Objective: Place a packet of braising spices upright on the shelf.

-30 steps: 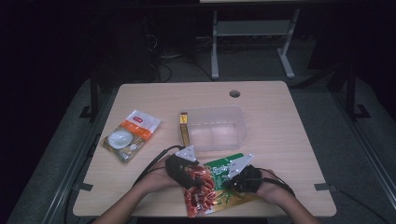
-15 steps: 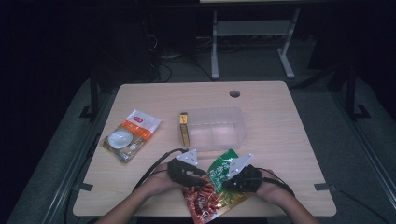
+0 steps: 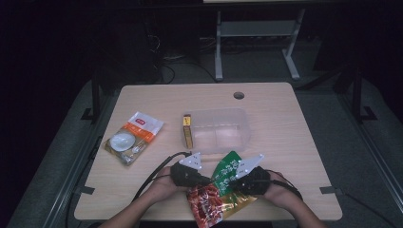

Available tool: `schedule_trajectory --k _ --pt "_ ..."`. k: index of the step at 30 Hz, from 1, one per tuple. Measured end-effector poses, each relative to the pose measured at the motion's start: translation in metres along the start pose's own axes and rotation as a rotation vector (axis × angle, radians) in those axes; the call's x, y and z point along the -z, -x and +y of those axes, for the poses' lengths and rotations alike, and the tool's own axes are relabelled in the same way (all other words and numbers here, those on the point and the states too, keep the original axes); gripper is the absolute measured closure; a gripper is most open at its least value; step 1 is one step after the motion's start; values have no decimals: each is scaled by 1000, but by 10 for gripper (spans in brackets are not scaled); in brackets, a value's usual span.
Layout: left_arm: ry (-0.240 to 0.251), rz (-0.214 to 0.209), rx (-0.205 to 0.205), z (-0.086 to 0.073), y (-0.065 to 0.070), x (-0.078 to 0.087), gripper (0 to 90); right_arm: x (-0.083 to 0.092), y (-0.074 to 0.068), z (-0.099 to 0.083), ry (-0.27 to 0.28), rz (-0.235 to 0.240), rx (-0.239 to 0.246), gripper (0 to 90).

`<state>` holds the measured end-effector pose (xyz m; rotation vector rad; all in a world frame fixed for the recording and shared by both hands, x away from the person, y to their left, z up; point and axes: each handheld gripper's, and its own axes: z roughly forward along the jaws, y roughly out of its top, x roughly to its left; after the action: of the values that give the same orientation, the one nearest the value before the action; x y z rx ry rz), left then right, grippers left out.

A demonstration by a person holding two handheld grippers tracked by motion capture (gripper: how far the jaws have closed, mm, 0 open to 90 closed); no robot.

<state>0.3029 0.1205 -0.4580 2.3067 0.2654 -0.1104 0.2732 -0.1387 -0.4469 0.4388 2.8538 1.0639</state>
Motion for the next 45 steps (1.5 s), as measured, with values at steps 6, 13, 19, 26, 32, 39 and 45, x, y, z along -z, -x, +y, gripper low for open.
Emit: schedule_trajectory --k 6,13,19,26,32,39,45 --pt "53 33 -16 4 10 19 894 27 4 -7 103 -30 -89 733" --pt "112 96 -17 5 16 45 895 36 2 -4 173 -26 -90 724" --pt "168 152 -18 10 17 66 895 36 -2 -1 188 3 -74 724" --pt "245 238 6 12 14 95 896 38 -3 1 209 24 -79 712" --pt "305 276 18 12 11 109 895 35 1 0 201 30 -124 644" --pt "341 304 22 12 11 113 895 31 11 4 254 46 -228 542" --pt "373 302 23 14 13 113 895 25 19 11 329 75 -271 518"
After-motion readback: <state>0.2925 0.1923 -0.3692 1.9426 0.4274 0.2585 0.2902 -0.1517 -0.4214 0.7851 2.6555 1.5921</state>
